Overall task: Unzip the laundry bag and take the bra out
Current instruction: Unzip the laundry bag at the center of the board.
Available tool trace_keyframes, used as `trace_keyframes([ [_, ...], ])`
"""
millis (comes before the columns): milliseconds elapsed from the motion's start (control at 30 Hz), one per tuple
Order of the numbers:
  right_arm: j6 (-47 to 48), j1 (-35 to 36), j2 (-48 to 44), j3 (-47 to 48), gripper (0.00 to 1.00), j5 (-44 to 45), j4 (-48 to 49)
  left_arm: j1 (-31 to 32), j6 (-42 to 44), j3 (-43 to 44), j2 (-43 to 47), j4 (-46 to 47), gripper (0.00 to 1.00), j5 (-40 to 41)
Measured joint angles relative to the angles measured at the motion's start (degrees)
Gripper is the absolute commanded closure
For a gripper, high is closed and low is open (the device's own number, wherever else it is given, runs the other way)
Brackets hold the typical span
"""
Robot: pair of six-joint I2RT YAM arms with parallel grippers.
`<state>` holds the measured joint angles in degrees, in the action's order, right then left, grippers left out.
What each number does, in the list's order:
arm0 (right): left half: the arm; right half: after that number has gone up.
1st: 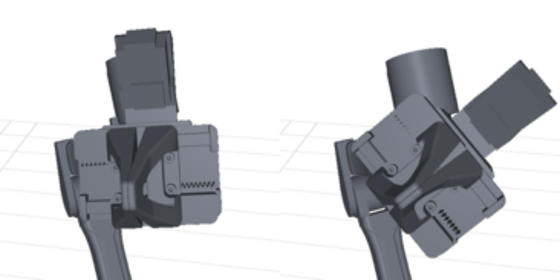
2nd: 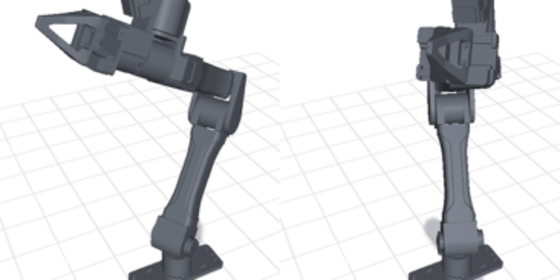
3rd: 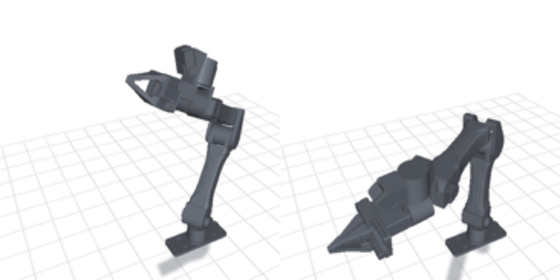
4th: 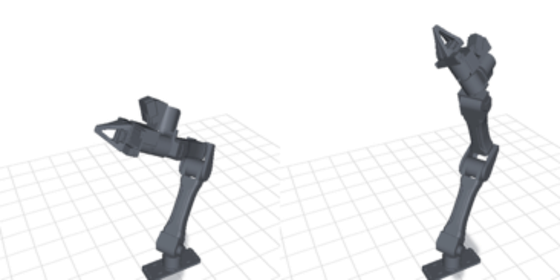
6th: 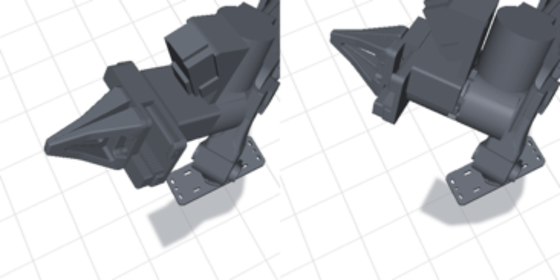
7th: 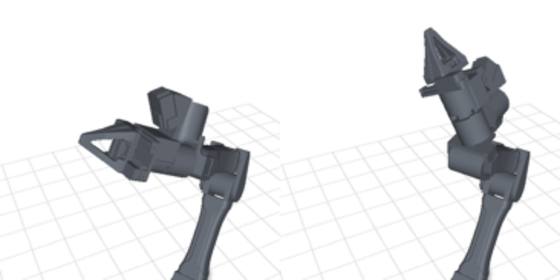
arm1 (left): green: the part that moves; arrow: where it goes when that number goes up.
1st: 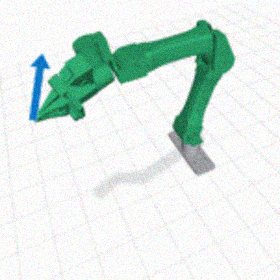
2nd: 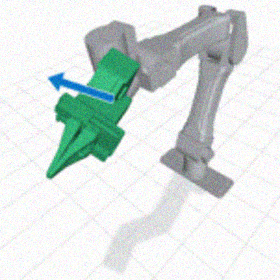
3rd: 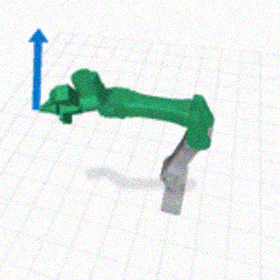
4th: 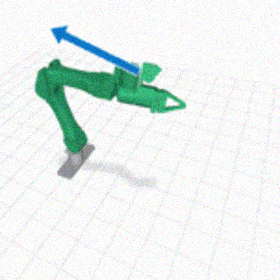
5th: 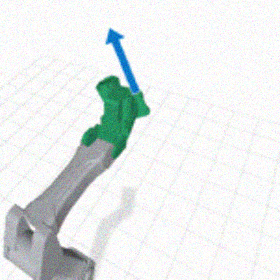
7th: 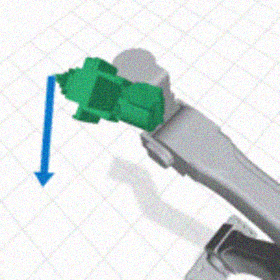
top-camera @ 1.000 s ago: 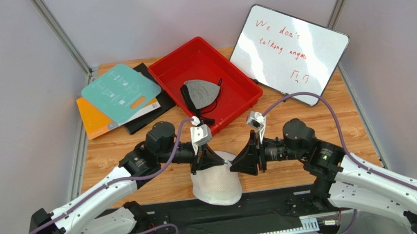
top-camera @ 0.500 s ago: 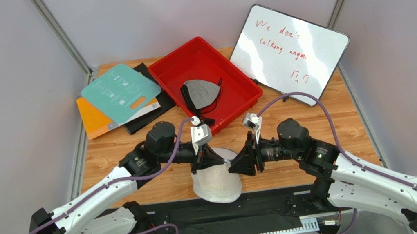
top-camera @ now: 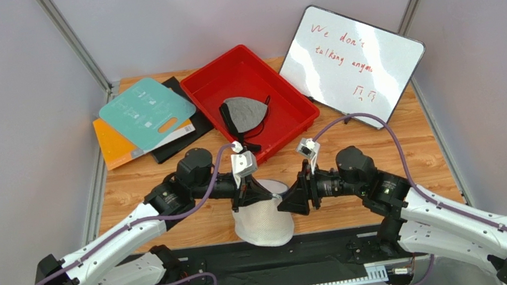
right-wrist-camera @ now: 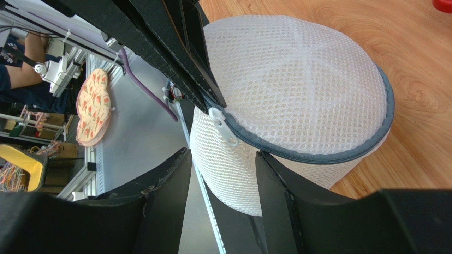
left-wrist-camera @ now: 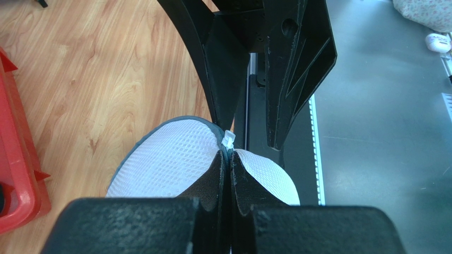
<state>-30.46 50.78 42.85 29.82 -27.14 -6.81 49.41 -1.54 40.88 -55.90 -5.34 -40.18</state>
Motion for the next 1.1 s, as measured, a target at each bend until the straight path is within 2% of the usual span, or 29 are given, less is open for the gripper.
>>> trace_keyframes([
  [333, -2.0, -0.9, 1.3, 0.0, 0.46, -1.5, 4.5, 0.0, 0.2, 0.0, 0.0, 0.0, 1.0, 0.1],
  [733, -3.4, -0.9, 1.4, 0.0, 0.6, -2.3, 6.7, 0.0, 0.3, 0.0, 0.0, 0.0, 1.0, 0.2],
  [1100, -3.6, -0.9, 2.6, 0.0, 0.62, -1.9, 6.8, 0.0, 0.4, 0.0, 0.0, 0.0, 1.0, 0.2],
])
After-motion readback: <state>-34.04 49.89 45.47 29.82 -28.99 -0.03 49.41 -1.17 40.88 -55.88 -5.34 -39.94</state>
